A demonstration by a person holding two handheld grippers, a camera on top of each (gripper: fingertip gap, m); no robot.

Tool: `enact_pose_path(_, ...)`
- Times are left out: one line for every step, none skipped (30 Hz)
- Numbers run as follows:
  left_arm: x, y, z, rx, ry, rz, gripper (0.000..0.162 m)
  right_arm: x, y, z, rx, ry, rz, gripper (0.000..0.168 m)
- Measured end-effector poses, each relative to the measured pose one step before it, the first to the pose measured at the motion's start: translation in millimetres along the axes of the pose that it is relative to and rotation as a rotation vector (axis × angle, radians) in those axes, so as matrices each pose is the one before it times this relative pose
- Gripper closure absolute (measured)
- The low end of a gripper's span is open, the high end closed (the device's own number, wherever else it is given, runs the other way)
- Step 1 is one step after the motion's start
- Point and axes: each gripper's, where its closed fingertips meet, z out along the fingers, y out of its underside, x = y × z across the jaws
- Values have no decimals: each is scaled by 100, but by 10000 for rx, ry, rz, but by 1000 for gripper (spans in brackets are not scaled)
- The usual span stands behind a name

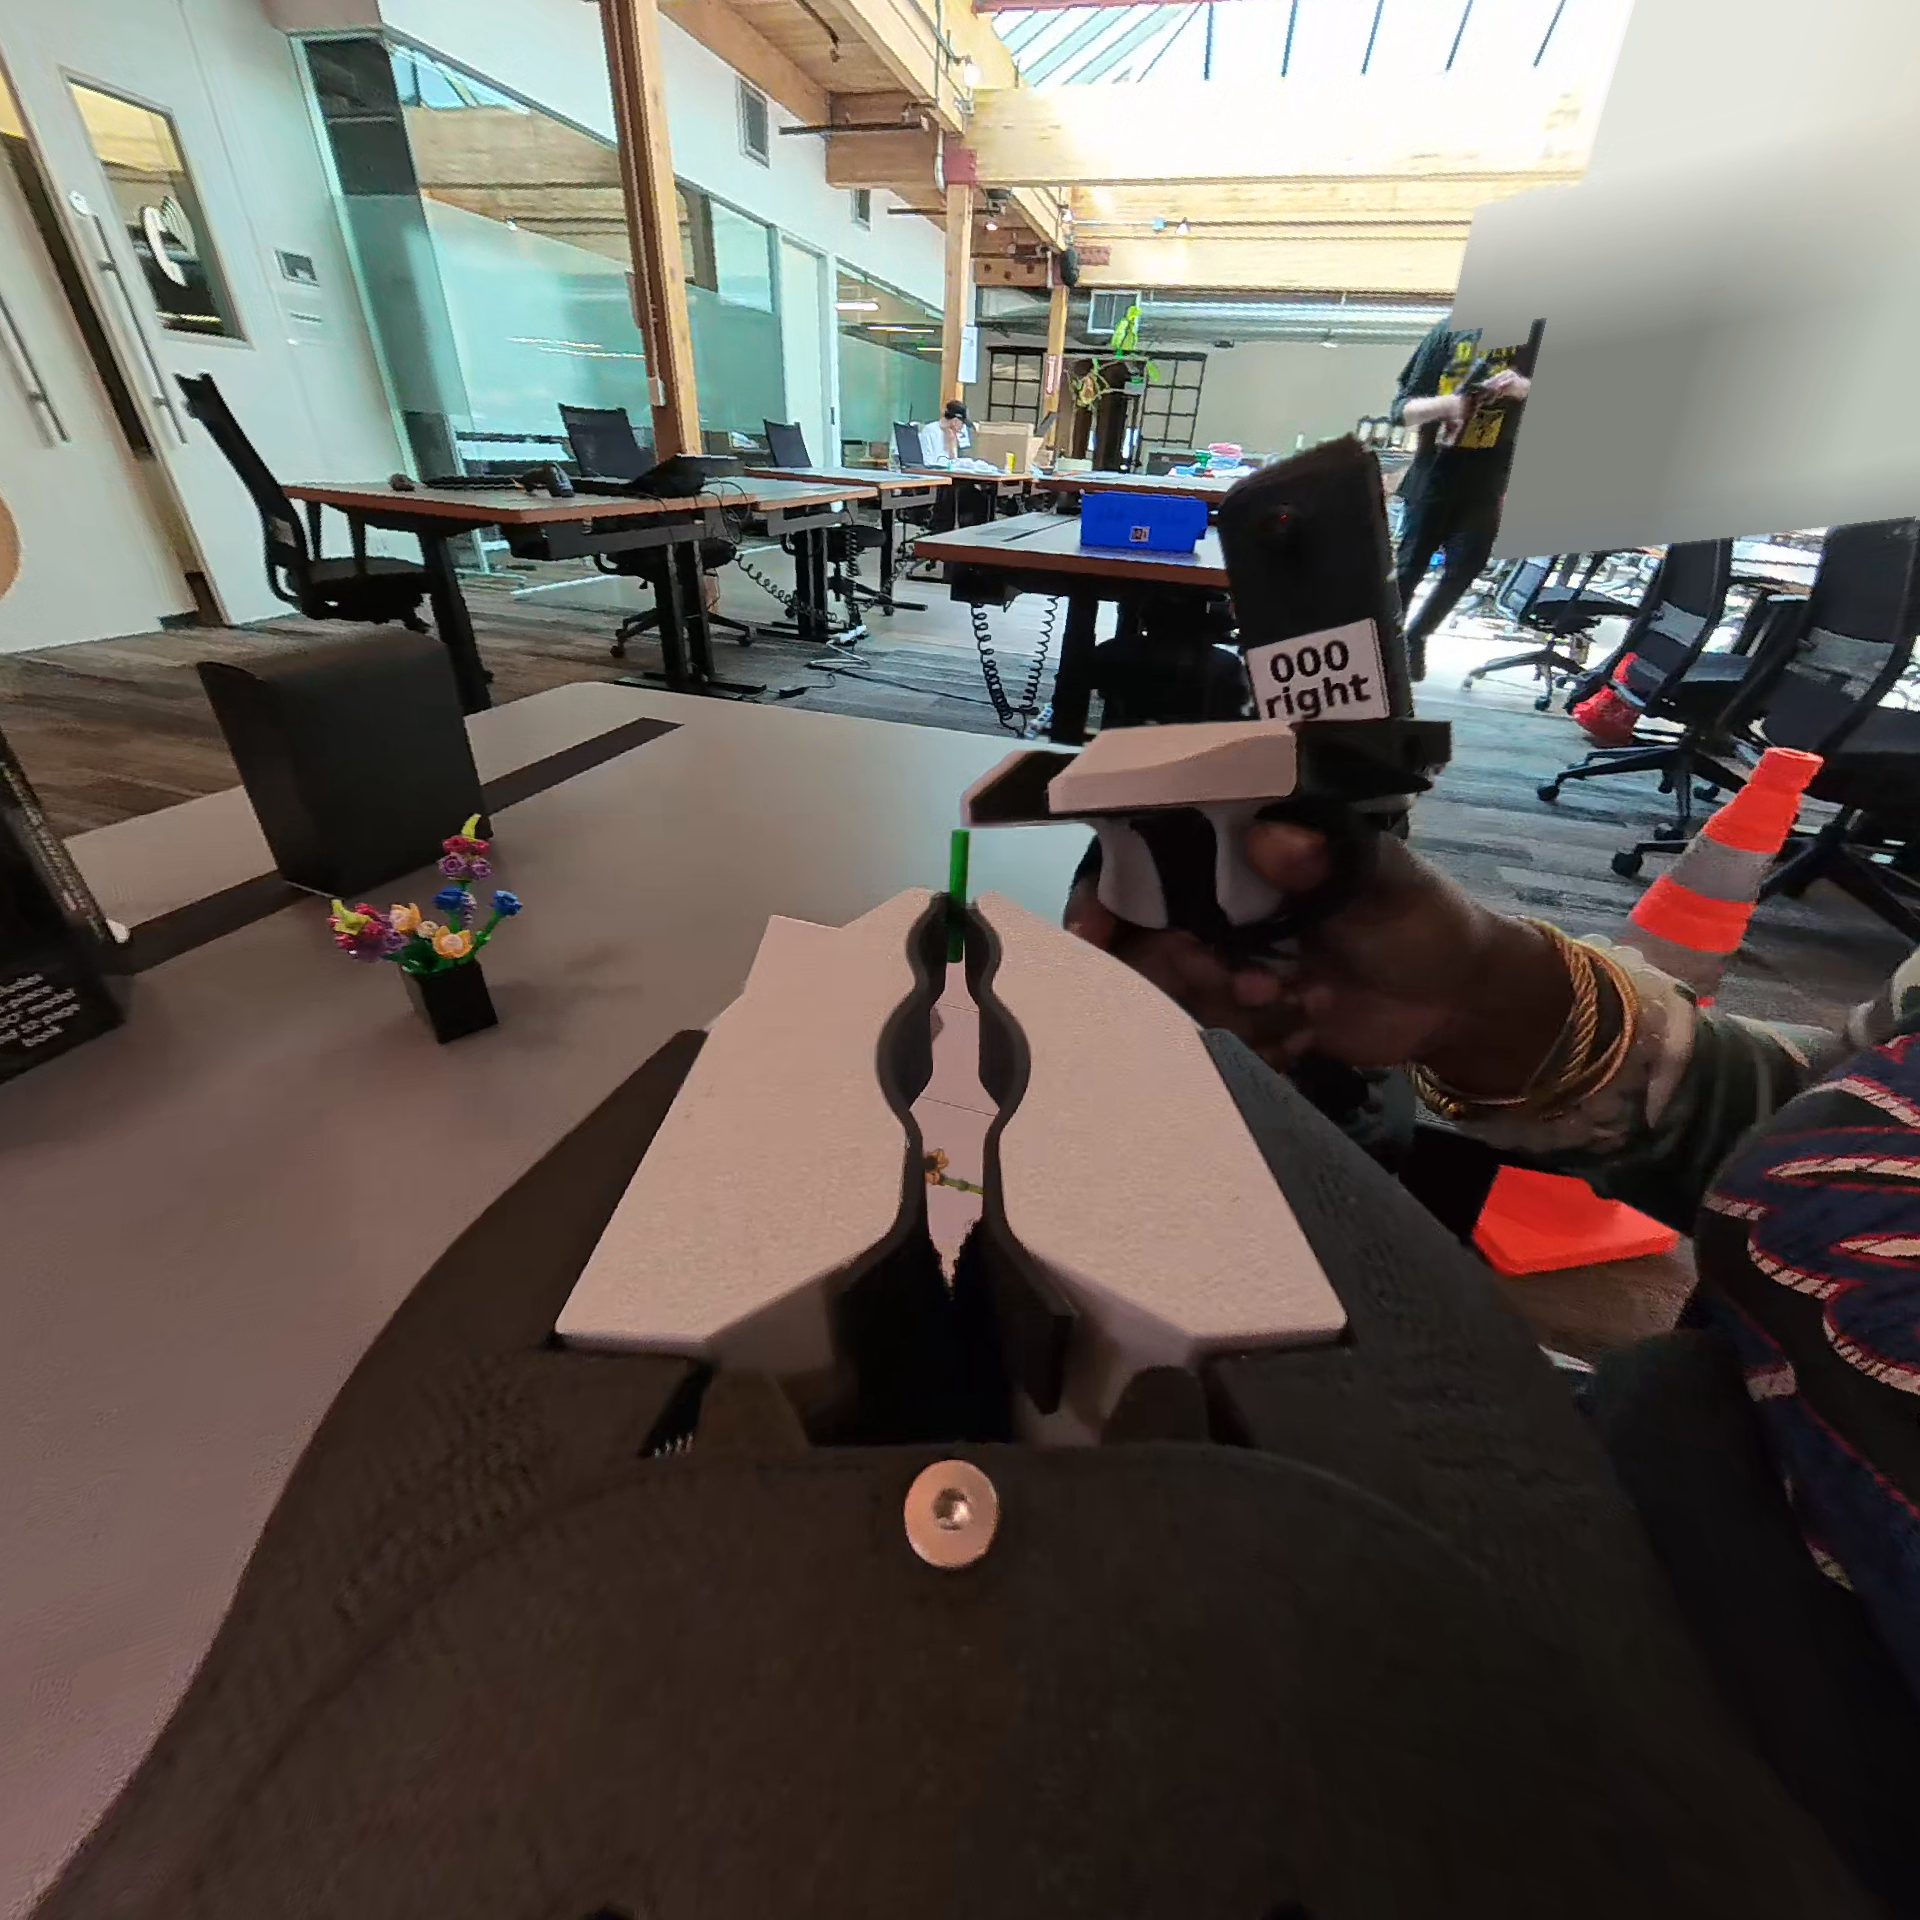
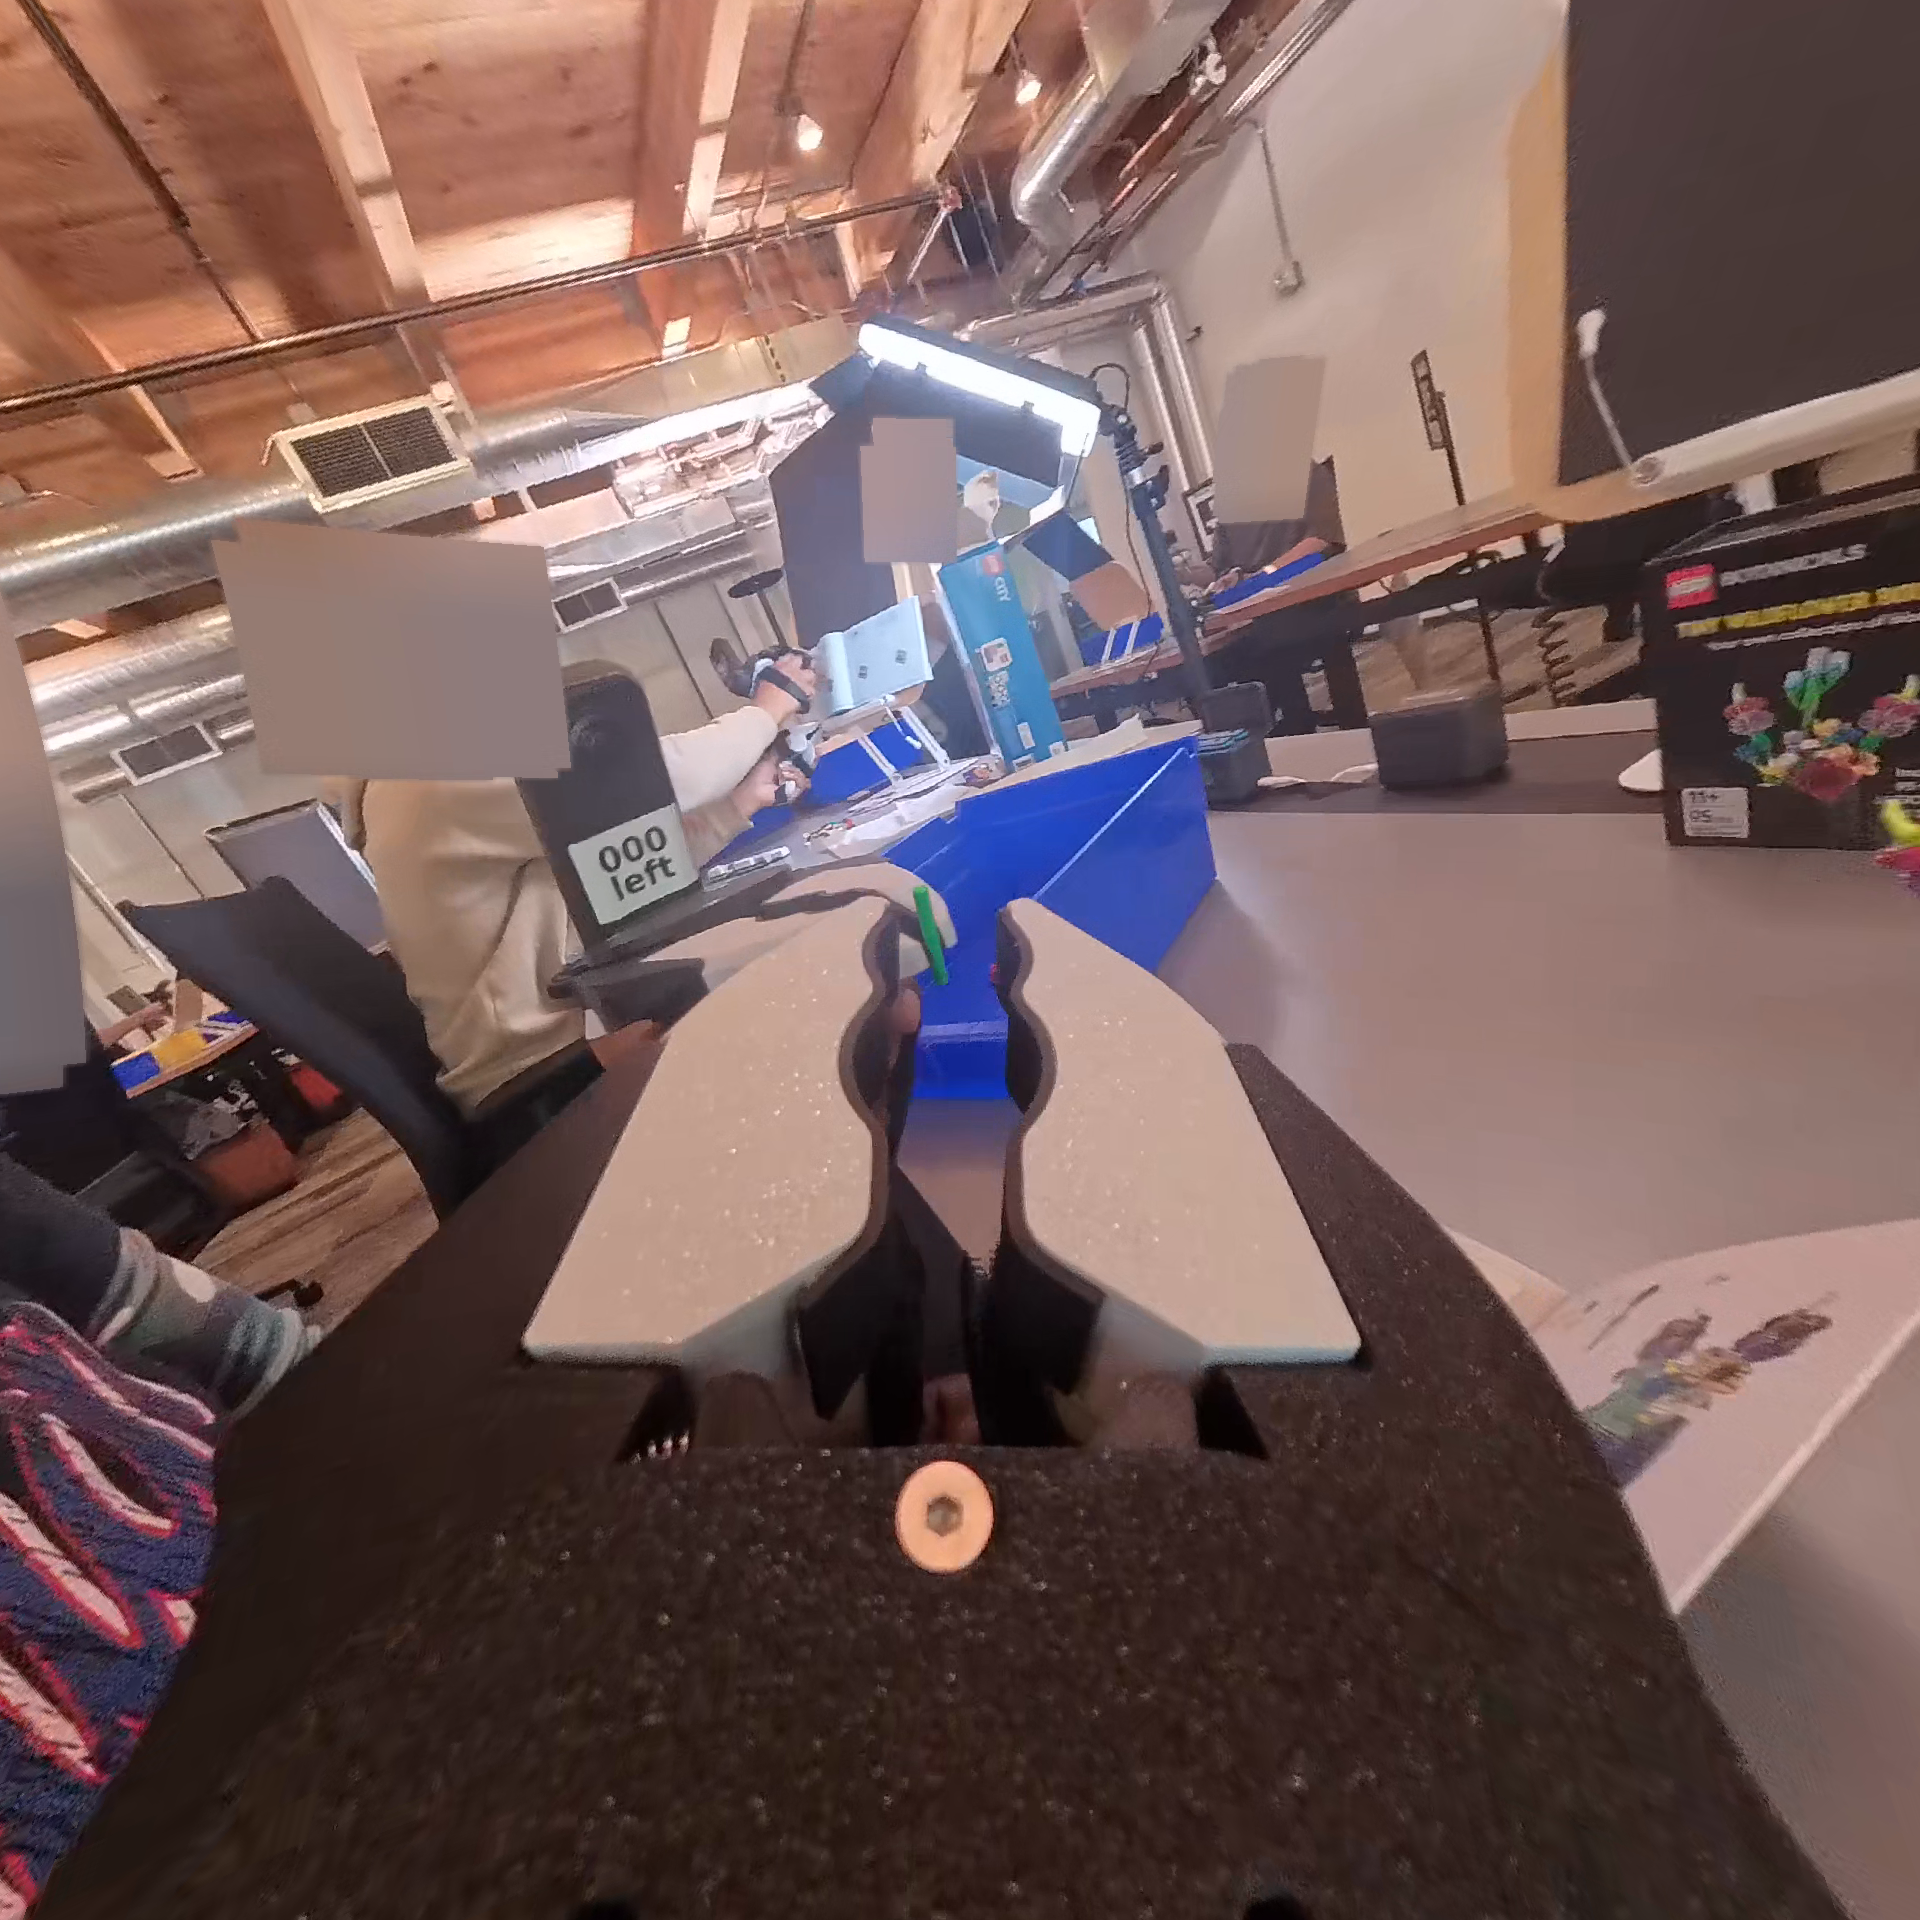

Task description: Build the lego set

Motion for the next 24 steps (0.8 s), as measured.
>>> enact_pose_path(207,123,101,-41,126,-98,159,-162,315,236,-73,-61,11,151)
enact_pose_path(161,41,77,6,95,-99,159,-141,271,236,-77,-41,-4,150)
enact_pose_path(165,-45,65,56,98,-81,159,-103,181,196,-55,-39,-42,151)
enact_pose_path(172,-31,40,38,97,-69,159,-11,102,135,-33,-4,-39,151)
enact_pose_path(120,17,27,-12,67,-44,159,-86,-8,121,16,-73,-14,153)
enact_pose_path(99,47,37,-39,40,0,159,-183,-57,104,45,-150,30,154)
enact_pose_path(75,43,28,-36,27,33,159,-103,1,88,11,-102,44,156)
enact_pose_path(90,56,60,-38,44,23,159,-33,127,86,-69,-62,-8,160)
enact_pose_path(122,63,77,-30,58,-23,159,-109,225,46,-129,-99,-77,163)
enact_pose_path(105,105,114,-33,45,-57,159,-59,137,-20,-69,-25,-107,165)
enact_pose_path(95,82,79,8,36,-58,159,66,19,-152,-2,78,-178,165)
enact_pose_path(163,100,75,-12,84,-40,159,-62,97,-192,-76,-13,-170,165)
enact_pose_path(154,166,58,-84,75,-8,159,-18,168,-208,-151,-3,-83,165)
enact_pose_path(88,230,51,-153,14,64,158,89,173,-282,-179,41,-56,165)
enact_pose_path(-106,270,15,-207,-131,163,154,226,52,-411,-155,102,-71,165)
enact_pose_path(-258,304,-64,-246,-221,259,150,374,-46,-564,-165,182,-85,165)
enact_pose_path(-345,348,-117,-281,-238,296,147,519,-137,-713,-196,251,-114,165)
enact_pose_path(-445,415,-143,-317,-241,261,146,568,-152,-813,-255,277,-142,165)
enact_pose_path(-579,486,-173,-366,-263,176,144,562,-47,-888,-375,265,-152,165)
enact_pose_path(-662,592,-161,-421,-270,102,143,588,110,-960,-483,281,-149,165)
enact_pose_path(-689,648,-153,-435,-260,59,141,619,241,-1005,-533,308,-158,165)
enact_pose_path(-655,628,-170,-403,-240,21,139,642,301,-1030,-525,346,-174,165)
enact_pose_path(-570,607,-163,-365,-187,-13,137,621,418,-1007,-542,337,-159,165)
enact_pose_path(-459,531,-170,-312,-138,-38,135,611,561,-957,-582,315,-119,165)
